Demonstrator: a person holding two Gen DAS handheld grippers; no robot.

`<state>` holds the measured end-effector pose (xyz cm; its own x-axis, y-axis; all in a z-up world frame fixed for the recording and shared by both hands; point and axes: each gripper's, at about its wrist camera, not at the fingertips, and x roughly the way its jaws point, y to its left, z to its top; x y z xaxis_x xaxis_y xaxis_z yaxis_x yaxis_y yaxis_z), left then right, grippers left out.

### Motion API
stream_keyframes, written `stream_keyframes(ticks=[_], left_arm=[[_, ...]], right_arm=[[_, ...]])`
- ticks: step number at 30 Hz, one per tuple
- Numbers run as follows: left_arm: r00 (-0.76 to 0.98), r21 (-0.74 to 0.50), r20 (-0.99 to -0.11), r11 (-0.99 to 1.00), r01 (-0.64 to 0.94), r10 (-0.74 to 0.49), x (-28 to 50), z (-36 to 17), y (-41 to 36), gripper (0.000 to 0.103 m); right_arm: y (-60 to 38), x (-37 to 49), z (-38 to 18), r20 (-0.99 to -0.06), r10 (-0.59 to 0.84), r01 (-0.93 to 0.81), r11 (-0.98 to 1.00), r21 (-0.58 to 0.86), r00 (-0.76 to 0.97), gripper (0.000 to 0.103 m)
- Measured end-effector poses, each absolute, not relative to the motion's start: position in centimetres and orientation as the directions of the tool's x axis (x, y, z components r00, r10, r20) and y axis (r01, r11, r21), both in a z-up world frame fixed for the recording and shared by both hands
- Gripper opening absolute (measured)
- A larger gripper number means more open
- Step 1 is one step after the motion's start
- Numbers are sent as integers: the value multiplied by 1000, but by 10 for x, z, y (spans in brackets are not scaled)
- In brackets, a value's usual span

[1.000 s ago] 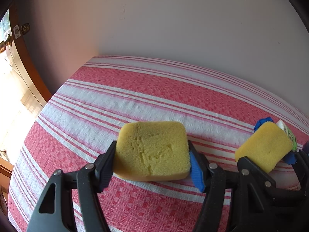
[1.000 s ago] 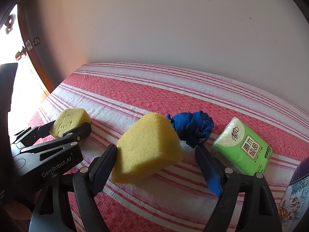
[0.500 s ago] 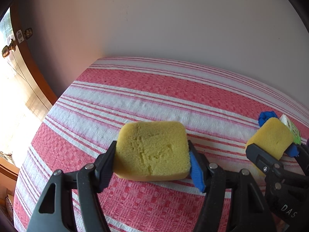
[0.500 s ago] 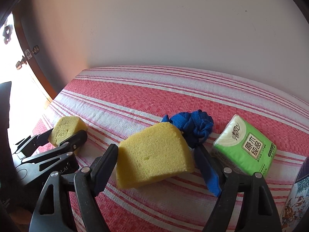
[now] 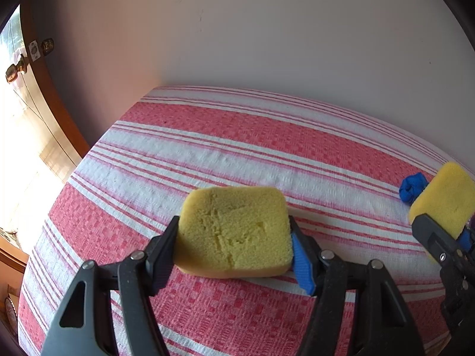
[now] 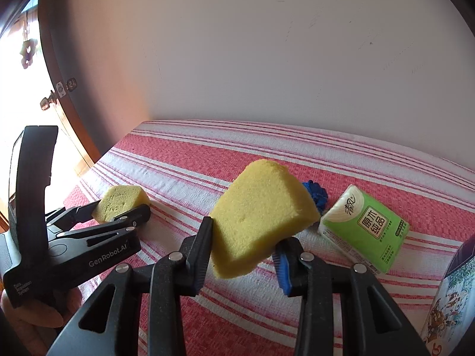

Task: Organize objects
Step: 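Grasp the square yellow sponge with the left tool while the right tool grasps the other yellow sponge, then lift both yellow sponges and carry them toward the silver tin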

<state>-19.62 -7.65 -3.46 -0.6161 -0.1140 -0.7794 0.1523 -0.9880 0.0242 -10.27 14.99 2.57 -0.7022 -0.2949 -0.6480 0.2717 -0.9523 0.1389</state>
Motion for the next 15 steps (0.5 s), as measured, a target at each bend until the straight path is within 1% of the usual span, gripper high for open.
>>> stream_keyframes(ticks=[4,8,15], left_arm=[[-634,33,-764,-988,148,-120,-191,-31,-71,67],[-640,38,-760,-991,131,-114,-186,-30,-65,67],[-642,13,-761,-991,133,-96,-178,-29,-66,67]], right_arm=[[161,-83,37,-606,-221,212,-973,86,-765,40],[162,-74,42,-585,-160,172,-984,36,-795,40],[163,-66,44,-554,-110,137,-991,-6,-825,40]])
